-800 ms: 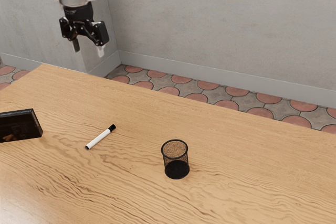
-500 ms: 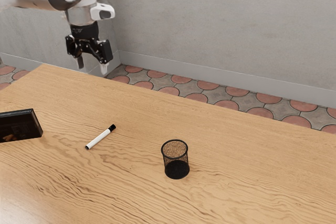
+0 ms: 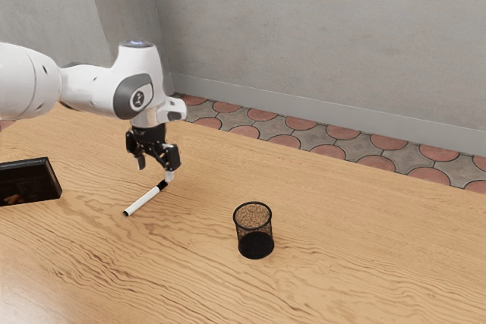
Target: Put the marker into the pen holder.
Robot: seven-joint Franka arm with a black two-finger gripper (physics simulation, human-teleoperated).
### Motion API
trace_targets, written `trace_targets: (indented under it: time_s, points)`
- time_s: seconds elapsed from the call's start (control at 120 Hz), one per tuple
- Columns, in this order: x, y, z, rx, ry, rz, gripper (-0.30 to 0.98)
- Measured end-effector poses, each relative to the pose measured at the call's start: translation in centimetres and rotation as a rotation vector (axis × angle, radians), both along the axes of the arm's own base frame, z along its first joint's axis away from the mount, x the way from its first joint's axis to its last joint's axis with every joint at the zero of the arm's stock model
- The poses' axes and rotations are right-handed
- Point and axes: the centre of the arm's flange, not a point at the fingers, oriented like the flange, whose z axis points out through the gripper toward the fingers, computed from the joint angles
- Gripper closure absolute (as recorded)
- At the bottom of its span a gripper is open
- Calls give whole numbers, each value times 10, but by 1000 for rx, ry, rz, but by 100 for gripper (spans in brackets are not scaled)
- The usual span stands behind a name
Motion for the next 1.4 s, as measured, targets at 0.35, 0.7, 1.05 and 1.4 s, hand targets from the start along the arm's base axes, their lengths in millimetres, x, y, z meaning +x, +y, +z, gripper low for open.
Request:
trace_targets:
  time_s: [0.35, 0.7, 1.05, 1.4]
  points:
    - [-14, 23, -50, 18, -30, -163, 0]
    - [1, 45, -79, 18, -17, -216, 0]
    - [15, 53, -93, -20, -4, -215, 0]
    - [24, 64, -102, -32, 13, -219, 0]
